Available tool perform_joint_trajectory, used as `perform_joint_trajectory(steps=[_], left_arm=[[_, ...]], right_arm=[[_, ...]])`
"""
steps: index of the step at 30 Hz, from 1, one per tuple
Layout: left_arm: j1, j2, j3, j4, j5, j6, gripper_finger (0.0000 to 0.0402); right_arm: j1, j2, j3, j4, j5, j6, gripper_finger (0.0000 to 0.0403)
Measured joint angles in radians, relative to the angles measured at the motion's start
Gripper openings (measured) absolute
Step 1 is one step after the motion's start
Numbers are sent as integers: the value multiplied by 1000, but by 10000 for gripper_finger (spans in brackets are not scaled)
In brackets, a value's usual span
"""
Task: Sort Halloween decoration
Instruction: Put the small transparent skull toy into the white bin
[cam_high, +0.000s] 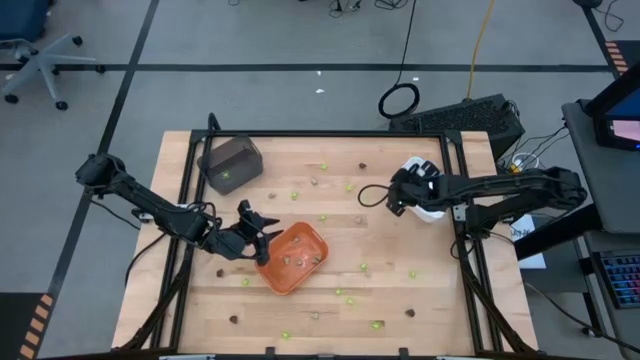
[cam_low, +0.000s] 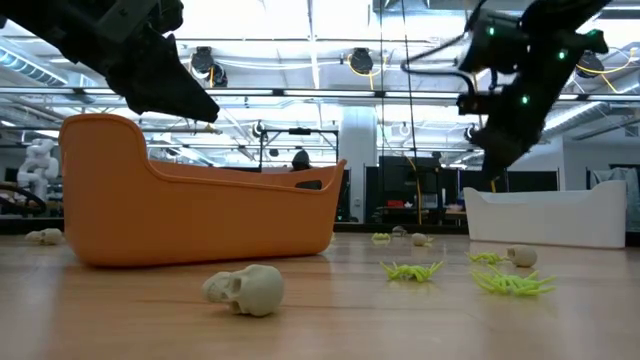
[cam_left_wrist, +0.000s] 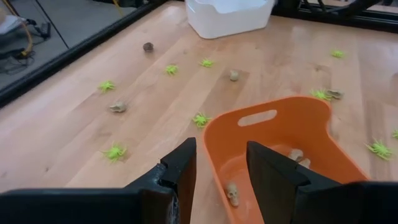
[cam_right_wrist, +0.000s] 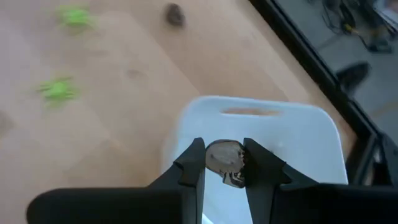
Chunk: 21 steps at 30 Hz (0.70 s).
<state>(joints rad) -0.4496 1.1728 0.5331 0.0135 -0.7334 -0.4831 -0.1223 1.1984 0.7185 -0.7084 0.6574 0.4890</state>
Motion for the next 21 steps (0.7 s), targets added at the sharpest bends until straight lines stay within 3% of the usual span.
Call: perform_joint_trajectory(steps=[5,11,21], left_arm=[[17,0,0,0,-19,0,144],[38,0,0,0,-19,-7,144],[39,0,0,-5,-48,-30,144]], right_arm=[[-43,0,-75,42,117,78,59],[-79,0,-140,109,128,127,67],[-75,-9,-138,96,87,151,159]])
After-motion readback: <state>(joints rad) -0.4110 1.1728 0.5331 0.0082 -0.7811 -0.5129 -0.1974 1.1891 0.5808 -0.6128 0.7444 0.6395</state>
